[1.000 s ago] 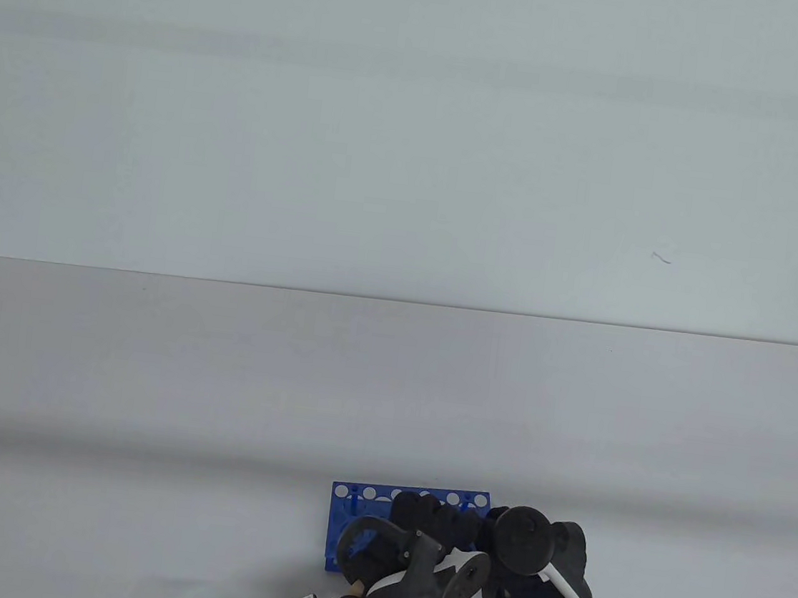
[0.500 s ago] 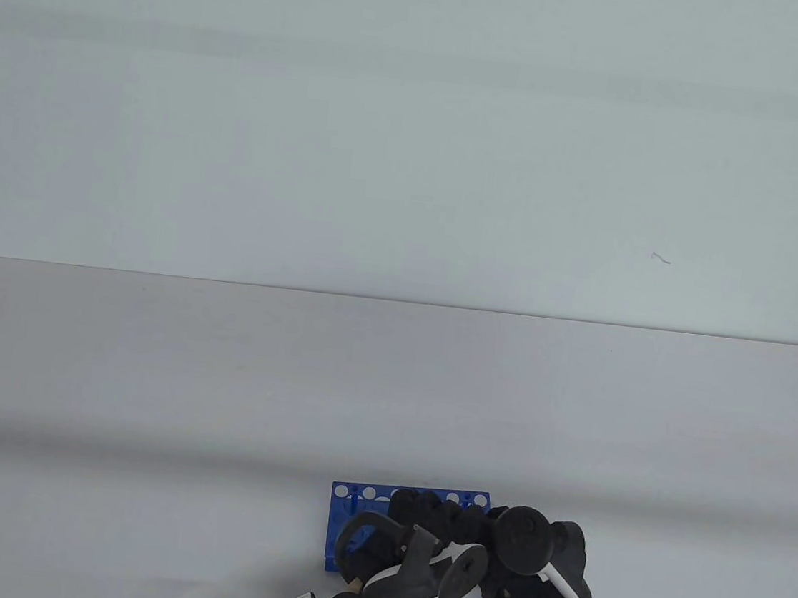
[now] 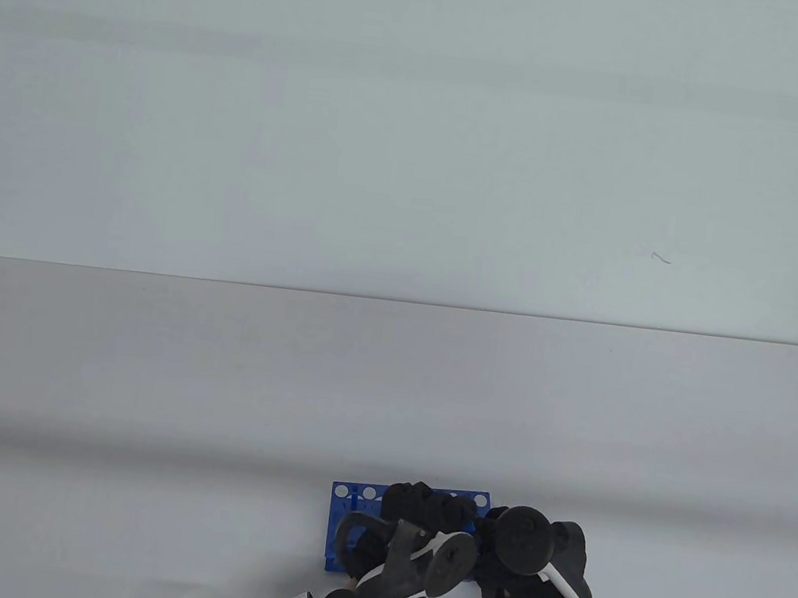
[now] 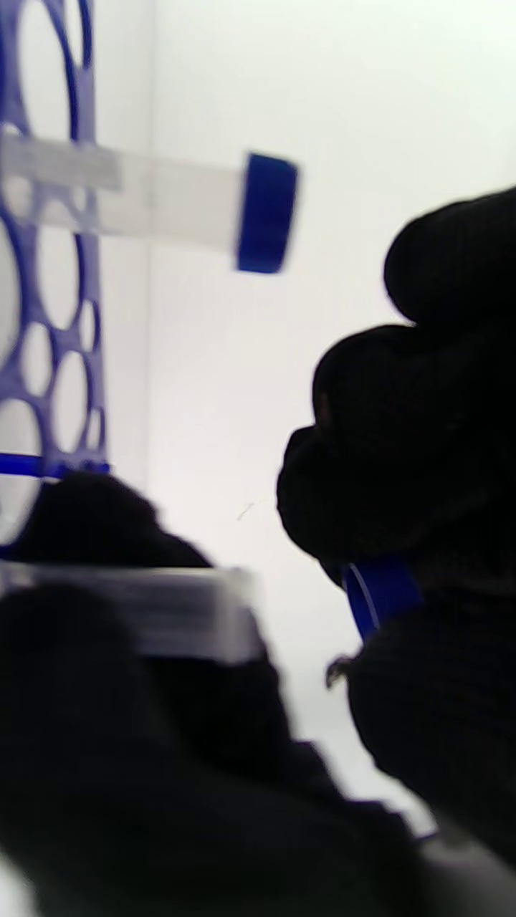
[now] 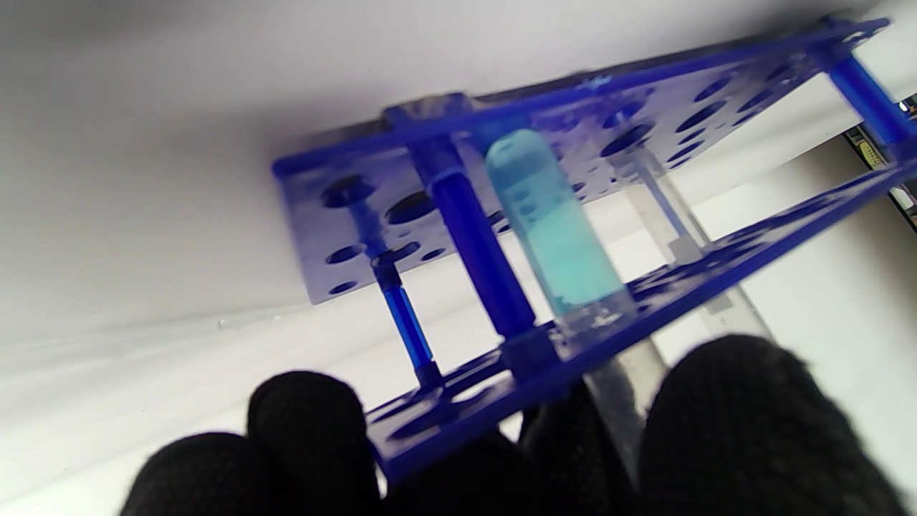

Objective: Press a plastic transfer pipette bulb to move liquid between test tubes

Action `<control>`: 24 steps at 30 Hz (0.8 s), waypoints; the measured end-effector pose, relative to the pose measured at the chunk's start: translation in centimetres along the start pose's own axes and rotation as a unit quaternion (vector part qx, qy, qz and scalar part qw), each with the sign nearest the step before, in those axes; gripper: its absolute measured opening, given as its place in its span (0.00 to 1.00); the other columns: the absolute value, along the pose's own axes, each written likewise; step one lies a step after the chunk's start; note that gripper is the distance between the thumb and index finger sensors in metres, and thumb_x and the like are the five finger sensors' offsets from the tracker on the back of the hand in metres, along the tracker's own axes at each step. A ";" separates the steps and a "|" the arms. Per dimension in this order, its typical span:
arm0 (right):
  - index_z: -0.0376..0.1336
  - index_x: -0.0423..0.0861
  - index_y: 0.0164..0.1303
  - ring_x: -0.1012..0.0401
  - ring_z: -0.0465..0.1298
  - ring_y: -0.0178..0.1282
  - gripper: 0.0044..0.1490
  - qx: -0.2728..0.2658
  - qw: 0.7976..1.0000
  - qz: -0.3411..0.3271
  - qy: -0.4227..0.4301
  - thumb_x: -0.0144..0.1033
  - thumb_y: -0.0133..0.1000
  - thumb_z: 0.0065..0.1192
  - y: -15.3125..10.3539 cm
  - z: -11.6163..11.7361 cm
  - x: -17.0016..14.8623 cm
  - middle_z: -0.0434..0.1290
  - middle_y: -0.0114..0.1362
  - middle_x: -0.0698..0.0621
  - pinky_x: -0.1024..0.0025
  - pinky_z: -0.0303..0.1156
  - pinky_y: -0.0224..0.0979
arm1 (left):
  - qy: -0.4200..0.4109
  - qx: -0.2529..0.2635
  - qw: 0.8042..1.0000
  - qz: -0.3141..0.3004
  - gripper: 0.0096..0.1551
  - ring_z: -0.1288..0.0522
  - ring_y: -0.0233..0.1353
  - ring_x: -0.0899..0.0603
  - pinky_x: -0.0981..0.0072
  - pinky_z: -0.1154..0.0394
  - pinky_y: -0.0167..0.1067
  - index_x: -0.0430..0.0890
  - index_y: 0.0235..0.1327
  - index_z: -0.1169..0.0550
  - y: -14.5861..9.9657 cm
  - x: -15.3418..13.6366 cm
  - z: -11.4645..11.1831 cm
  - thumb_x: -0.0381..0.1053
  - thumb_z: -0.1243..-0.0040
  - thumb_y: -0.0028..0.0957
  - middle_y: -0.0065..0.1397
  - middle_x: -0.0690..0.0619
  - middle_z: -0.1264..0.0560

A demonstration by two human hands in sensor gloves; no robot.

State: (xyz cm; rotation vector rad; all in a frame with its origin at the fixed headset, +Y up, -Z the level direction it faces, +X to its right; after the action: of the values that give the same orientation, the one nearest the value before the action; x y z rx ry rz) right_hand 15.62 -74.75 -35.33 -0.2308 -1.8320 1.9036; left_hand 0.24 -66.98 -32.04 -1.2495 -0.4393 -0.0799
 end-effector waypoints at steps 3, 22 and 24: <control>0.71 0.61 0.48 0.50 0.72 0.53 0.30 0.001 1.000 0.000 0.000 0.56 0.34 0.72 0.0 0.0 0.0 0.72 0.46 0.55 0.49 0.65 0.62 | -0.041 0.030 0.998 0.031 0.32 0.23 0.61 0.54 0.55 0.28 0.71 0.62 0.61 0.23 0.2 -1.5 2.6 0.69 0.42 0.42 0.60 0.63 0.18; 0.71 0.61 0.48 0.50 0.72 0.53 0.30 0.003 1.000 0.000 -0.001 0.56 0.34 0.72 0.0 0.0 0.0 0.72 0.46 0.55 0.49 0.65 0.62 | -0.001 -0.060 0.949 0.311 0.33 0.24 0.63 0.53 0.54 0.29 0.73 0.62 0.62 0.24 -1.0 -20.7 -0.4 0.65 0.36 0.40 0.62 0.62 0.18; 0.71 0.61 0.48 0.50 0.72 0.53 0.30 0.002 1.000 0.000 -0.002 0.55 0.34 0.72 0.0 0.0 0.0 0.72 0.46 0.55 0.49 0.65 0.62 | 0.028 -0.095 0.945 0.313 0.33 0.23 0.62 0.54 0.54 0.28 0.72 0.61 0.62 0.23 -1.1 -21.3 -1.7 0.65 0.36 0.39 0.61 0.61 0.17</control>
State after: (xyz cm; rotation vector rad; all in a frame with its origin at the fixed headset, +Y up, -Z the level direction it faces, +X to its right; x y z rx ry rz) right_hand 15.61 -74.74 -35.33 -0.2262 -1.8309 1.9081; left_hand -19.02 -72.71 -39.26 -1.5238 0.0329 0.3902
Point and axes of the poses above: the tracker on the back of each hand, its own x axis roughly to the thumb side, its own y axis roughly from the wrist to the fingertips, z = x × y, the point moved 1 cm from there along y, roughly from the wrist to the fingertips
